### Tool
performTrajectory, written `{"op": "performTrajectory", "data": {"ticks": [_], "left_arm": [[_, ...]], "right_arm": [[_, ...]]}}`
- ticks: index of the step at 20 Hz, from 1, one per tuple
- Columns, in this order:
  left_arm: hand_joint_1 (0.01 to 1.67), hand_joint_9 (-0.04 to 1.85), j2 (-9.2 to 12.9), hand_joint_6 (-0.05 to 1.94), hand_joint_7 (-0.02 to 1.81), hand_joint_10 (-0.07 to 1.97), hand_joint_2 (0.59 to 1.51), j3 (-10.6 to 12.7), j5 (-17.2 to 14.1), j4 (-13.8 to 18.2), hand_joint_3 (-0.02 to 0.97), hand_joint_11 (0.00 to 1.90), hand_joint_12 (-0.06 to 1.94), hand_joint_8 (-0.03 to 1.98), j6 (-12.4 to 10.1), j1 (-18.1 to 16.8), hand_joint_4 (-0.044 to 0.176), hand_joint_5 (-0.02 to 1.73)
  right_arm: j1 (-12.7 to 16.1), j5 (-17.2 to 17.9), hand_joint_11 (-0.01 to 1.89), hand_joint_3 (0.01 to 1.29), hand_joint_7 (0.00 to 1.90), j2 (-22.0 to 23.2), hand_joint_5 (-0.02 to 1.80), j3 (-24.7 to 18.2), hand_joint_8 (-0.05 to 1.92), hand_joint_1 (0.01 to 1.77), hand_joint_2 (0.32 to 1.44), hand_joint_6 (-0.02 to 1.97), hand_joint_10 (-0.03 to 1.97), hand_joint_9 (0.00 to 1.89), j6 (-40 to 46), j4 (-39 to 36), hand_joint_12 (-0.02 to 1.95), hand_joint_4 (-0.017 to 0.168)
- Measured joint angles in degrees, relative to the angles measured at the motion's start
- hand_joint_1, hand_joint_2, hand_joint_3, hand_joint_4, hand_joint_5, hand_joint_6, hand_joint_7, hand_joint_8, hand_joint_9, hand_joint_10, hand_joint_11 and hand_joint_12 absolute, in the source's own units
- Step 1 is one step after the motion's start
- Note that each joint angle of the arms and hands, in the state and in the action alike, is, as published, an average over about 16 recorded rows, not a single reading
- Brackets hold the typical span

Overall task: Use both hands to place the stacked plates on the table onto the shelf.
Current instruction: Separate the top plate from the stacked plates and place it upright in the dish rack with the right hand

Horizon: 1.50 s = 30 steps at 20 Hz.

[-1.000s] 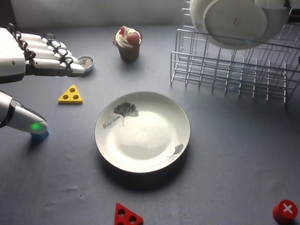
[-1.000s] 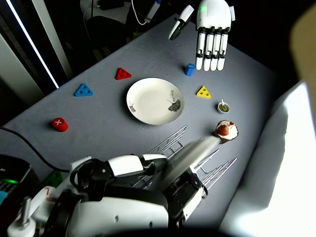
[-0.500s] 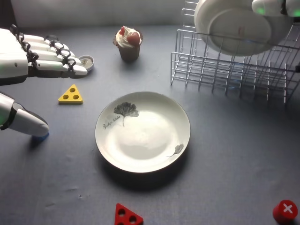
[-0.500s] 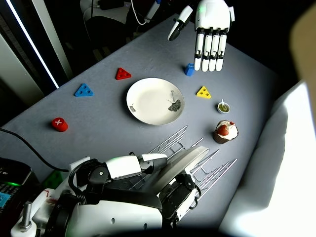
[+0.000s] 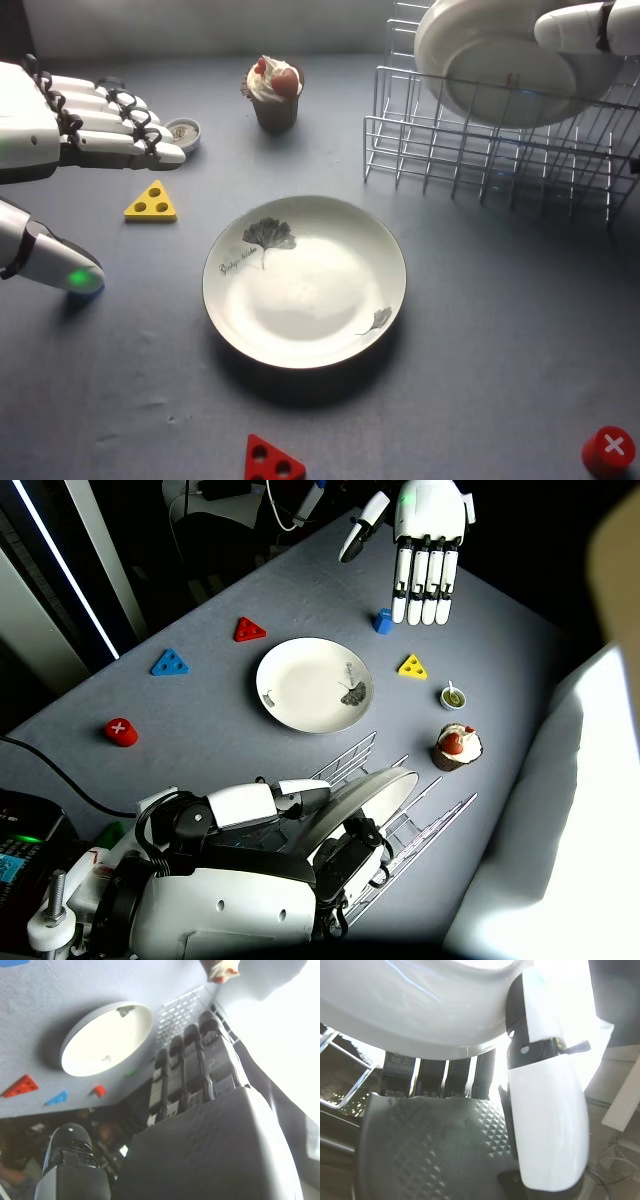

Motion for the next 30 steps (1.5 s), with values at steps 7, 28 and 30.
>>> {"op": "performTrajectory", "data": {"ticks": [7,28,30], "left_arm": [[0.06,0.15,0.0,0.02,0.16,0.01,1.022,-0.3,0.0,0.5,0.005,0.17,0.02,0.00,0.0,0.0,0.005,0.13],[0.05,0.15,-0.4,0.02,0.17,0.01,1.024,-3.4,0.1,1.7,0.006,0.16,0.02,0.00,0.0,1.8,0.003,0.13],[0.04,0.16,-0.4,0.02,0.17,0.01,1.024,-4.0,0.1,1.9,0.006,0.16,0.02,0.00,0.0,2.1,0.003,0.13]], "right_arm": [[-0.5,1.1,1.10,0.01,0.87,0.1,0.83,0.4,0.01,1.21,1.07,0.55,0.02,0.99,0.1,0.5,0.03,-0.006],[1.3,4.9,0.72,0.01,0.58,3.1,0.50,-2.8,0.01,0.98,1.02,0.01,0.01,0.62,-23.2,-2.9,0.02,-0.004],[1.9,5.6,0.64,0.01,0.53,4.2,0.45,-4.7,0.01,0.95,1.01,0.01,0.01,0.55,-26.9,-4.4,0.02,-0.004]]}}
